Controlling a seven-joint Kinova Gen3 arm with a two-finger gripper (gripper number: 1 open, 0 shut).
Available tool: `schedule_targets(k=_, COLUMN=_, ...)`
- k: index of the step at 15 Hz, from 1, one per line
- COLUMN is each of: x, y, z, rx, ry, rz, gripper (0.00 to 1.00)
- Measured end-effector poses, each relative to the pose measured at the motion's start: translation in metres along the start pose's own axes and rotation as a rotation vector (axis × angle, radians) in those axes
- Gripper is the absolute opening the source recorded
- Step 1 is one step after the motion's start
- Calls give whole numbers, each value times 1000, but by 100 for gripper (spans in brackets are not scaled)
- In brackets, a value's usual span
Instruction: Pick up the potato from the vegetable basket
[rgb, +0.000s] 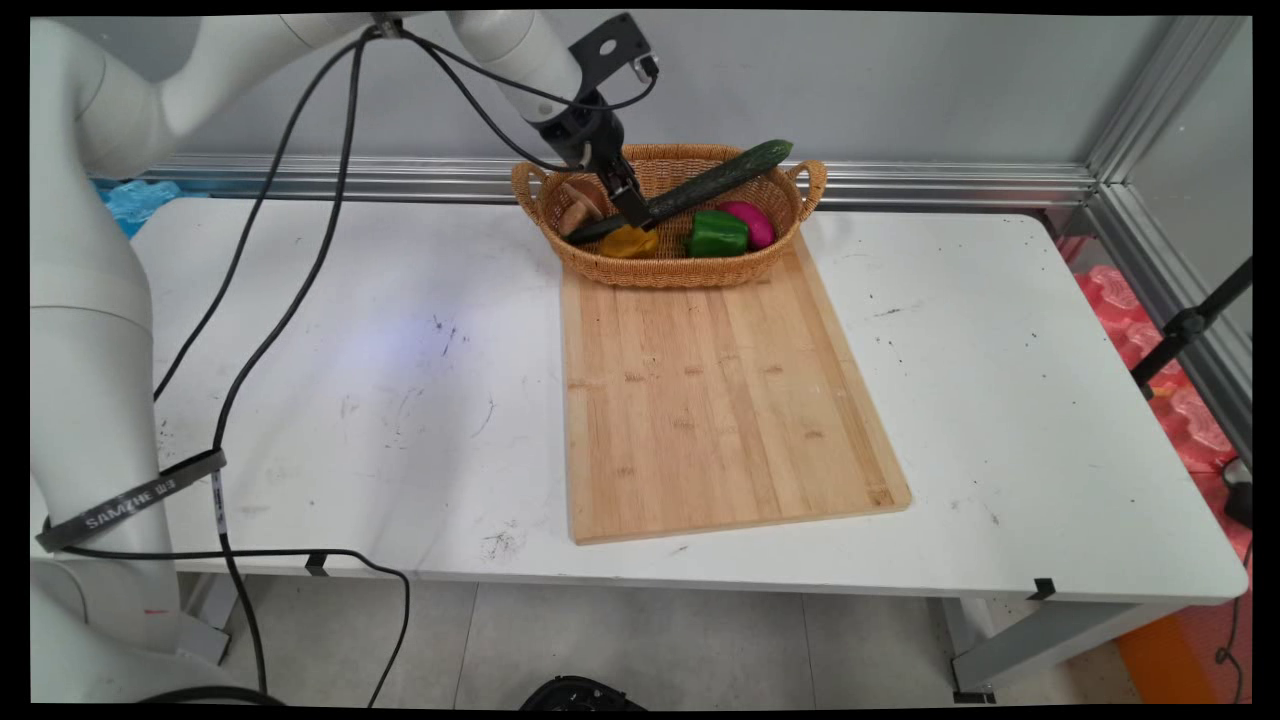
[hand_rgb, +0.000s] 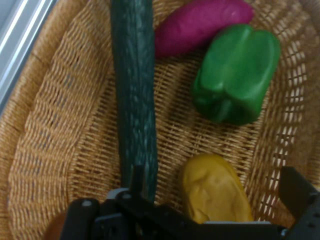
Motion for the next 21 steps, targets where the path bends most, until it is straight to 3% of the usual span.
schedule_targets(k=20, x=-19, y=1, z=49, rx=-3, ry=-40, rz=-106, gripper=100)
schedule_targets(k=21, x=-19, y=2, z=51, rx=-7, ry=-41, rz=-109, gripper=0)
